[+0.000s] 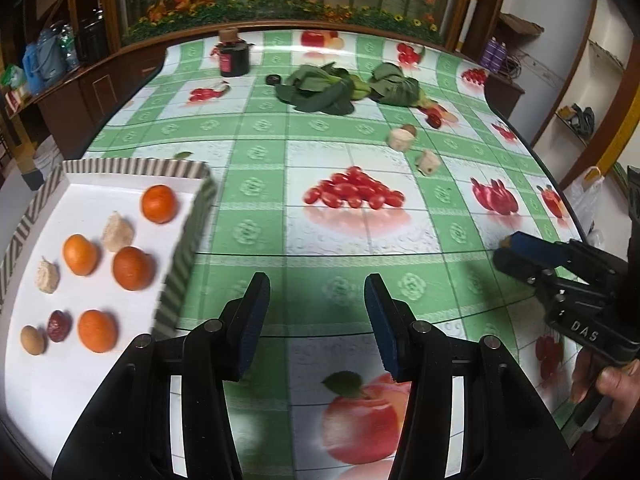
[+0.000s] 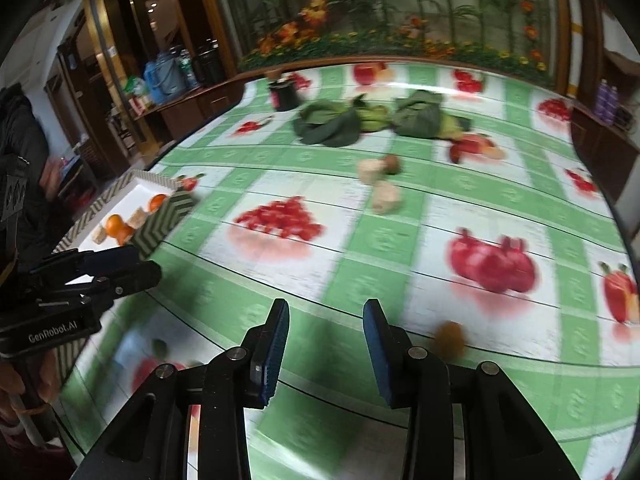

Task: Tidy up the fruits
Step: 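Move both grippers back over the table, then grasp a small brown round fruit with the right gripper while the left gripper grasps a brown textured ball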

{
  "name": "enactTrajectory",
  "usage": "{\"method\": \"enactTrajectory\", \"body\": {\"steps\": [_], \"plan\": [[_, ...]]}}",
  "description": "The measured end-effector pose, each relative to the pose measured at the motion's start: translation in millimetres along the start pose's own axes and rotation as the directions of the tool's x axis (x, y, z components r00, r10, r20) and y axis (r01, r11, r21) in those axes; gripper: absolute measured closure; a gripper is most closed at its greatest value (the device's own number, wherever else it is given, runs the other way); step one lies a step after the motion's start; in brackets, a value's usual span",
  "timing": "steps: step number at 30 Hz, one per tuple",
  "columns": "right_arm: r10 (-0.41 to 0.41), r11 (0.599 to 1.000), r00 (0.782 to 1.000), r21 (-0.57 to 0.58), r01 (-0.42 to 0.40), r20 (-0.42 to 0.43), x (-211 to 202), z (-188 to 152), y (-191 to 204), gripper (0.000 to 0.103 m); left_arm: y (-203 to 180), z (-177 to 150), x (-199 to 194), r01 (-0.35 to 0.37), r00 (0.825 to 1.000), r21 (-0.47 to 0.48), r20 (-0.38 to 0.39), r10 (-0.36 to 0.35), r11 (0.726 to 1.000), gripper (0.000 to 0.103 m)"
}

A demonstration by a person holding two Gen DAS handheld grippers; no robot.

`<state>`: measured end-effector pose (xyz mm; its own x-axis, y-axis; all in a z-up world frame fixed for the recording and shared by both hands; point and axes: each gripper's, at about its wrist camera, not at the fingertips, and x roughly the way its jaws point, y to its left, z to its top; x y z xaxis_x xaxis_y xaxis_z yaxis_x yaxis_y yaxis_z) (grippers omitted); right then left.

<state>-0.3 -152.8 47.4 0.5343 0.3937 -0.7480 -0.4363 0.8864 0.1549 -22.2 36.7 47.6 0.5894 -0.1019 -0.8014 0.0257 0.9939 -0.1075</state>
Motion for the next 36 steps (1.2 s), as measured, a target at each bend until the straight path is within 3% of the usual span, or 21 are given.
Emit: {"method": "enactTrajectory", "body": {"steps": [5,10,21,26,36], "plan": [[-0.074,0.997,0.997,0.016,0.074,-0.017,-8.5,-16.1,-30.2,0.064,-14.1,1.2,12.0,0.021,0.999,0.013,-0.026,-0.02,1.0,0.055],[-0.099,0.993,0.994,0.061,0.101,-0.039,-7.1,-26.7,-57.6,0.064,-29.7,4.4,21.8,0.038,0.998,0.032,-0.043,-0.037,0.999,0.055],[-0.059,0.998,0.997,0.016,0.06,-0.055,17.7,-12.5,-64.6,0.064,-54.5,20.6,41.2,0.062,0.996,0.057,-0.069,-0.058,0.996,0.055],[-0.065,0.998,0.996,-0.017,0.064,-0.053,17.0,-13.0,-67.9,0.079,-65.6,35.4,51.9,0.066,0.995,0.061,-0.073,-0.061,0.996,0.055],[0.006,0.999,0.999,0.053,-0.004,-0.037,10.7,-15.1,-83.5,0.079,-92.6,82.9,87.9,0.078,0.994,0.06,-0.077,-0.074,0.995,0.055]]}}
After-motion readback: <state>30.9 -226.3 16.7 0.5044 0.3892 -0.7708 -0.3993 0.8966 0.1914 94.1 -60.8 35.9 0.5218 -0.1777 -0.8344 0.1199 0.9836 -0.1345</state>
